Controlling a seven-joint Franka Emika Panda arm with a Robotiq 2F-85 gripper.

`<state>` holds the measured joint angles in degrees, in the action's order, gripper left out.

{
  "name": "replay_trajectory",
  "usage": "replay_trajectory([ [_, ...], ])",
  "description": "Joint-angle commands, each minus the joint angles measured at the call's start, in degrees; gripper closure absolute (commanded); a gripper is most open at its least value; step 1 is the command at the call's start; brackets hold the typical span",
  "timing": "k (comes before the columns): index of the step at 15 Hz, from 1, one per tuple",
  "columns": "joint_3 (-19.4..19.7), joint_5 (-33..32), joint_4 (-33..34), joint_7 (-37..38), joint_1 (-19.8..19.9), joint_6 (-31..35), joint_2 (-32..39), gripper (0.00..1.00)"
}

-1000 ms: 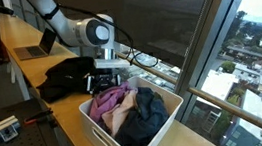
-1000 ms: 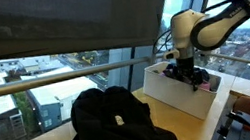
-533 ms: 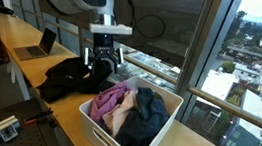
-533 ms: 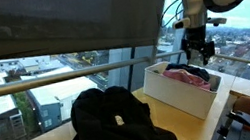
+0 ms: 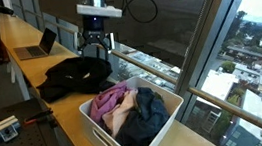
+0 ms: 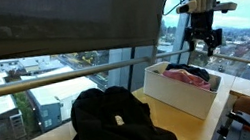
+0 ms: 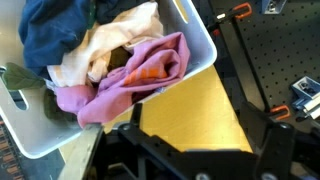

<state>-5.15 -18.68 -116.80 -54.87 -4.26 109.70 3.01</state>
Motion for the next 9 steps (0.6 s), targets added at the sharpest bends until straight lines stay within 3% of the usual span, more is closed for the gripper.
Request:
replay_trajectory([
  [1,-0.71,2.63,-1.81,0.28,-0.72,3.05,1.52,0.34],
  [9,-1.14,5.77,-2.42,0.86,-0.7,6.95,7.46,0.96],
])
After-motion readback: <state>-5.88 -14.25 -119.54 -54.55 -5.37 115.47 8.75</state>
